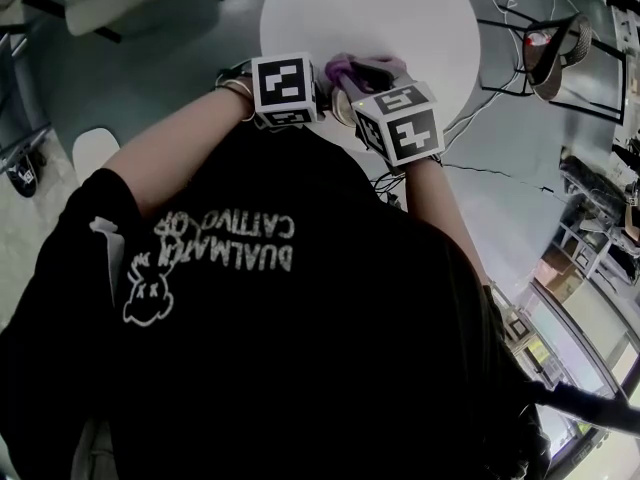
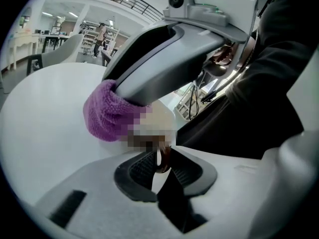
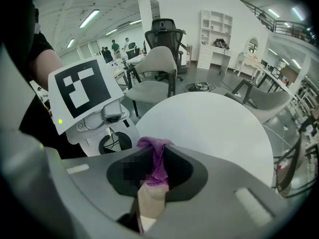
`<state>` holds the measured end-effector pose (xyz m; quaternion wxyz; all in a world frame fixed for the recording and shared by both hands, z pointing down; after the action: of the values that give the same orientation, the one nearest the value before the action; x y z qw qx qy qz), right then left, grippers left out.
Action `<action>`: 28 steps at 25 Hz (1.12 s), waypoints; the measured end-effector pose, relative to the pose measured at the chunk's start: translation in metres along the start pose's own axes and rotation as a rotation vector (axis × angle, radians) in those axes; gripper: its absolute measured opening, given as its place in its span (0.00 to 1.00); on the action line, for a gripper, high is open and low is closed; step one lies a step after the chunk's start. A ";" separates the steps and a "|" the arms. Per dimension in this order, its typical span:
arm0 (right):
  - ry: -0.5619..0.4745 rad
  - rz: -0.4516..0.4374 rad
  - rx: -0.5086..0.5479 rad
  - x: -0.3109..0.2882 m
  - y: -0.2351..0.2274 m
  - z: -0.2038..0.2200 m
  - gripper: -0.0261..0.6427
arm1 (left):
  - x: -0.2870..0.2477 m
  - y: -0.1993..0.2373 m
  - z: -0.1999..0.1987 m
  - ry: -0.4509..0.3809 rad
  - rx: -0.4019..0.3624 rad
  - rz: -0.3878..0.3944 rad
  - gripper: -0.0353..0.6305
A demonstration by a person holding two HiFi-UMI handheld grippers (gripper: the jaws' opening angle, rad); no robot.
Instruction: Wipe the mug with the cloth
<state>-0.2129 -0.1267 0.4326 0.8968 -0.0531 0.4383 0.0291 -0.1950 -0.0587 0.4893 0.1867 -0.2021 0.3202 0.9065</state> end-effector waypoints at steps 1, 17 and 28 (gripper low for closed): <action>0.003 -0.005 0.006 0.000 0.002 0.000 0.15 | 0.000 0.000 0.000 0.001 0.000 0.000 0.17; 0.111 -0.176 0.103 -0.003 -0.004 0.002 0.15 | -0.005 -0.001 -0.010 -0.018 0.028 -0.039 0.17; 0.186 -0.401 0.184 -0.017 -0.016 0.012 0.15 | -0.021 0.003 -0.022 -0.015 0.108 -0.156 0.18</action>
<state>-0.2123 -0.1416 0.4544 0.8414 -0.0595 0.5006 -0.1948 -0.1736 -0.0798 0.4851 0.2699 -0.2093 0.3505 0.8721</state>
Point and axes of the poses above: the fingertips, and each gripper's own axes: x backward along the fingers, y to its left, z out of its underside, the point moved 4 cm from there along x, backward along the fingers, and after that the axes turned 11 degrees about -y, right-handed, at the moved point
